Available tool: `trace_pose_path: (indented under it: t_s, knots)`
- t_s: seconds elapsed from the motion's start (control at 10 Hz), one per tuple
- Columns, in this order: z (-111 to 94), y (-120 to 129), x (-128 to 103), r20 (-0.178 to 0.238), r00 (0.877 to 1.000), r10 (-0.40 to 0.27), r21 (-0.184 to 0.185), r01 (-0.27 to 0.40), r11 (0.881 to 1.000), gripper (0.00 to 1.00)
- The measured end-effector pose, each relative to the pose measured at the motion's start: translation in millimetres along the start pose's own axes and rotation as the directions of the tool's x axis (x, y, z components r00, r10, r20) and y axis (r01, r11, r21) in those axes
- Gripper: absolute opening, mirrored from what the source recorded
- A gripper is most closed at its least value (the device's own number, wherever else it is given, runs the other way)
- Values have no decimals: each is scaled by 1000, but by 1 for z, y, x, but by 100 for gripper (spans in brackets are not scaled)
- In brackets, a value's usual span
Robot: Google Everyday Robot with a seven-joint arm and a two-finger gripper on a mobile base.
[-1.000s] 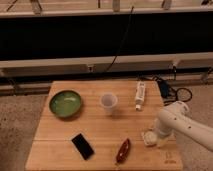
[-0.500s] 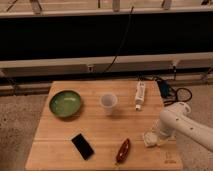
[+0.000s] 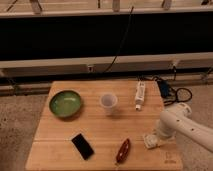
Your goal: Place the white sponge in the ceramic cup
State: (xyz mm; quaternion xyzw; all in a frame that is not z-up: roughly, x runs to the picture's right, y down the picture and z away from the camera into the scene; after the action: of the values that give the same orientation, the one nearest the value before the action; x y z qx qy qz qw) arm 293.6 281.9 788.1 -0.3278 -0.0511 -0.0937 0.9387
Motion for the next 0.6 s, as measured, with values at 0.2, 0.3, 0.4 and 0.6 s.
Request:
trace_pose_path:
  t_s: [0.2, 0.3, 0.4, 0.6]
  knots:
    - [-1, 0, 1, -3, 1000, -1, -3, 1, 1000, 0]
    - [-6, -2, 3, -8, 1000, -2, 0, 2, 1000, 0]
    - [-9, -5, 2, -8, 1000, -4, 0, 4, 1000, 0]
    - [-13, -6, 3, -8, 1000, -7, 1, 7, 1000, 0]
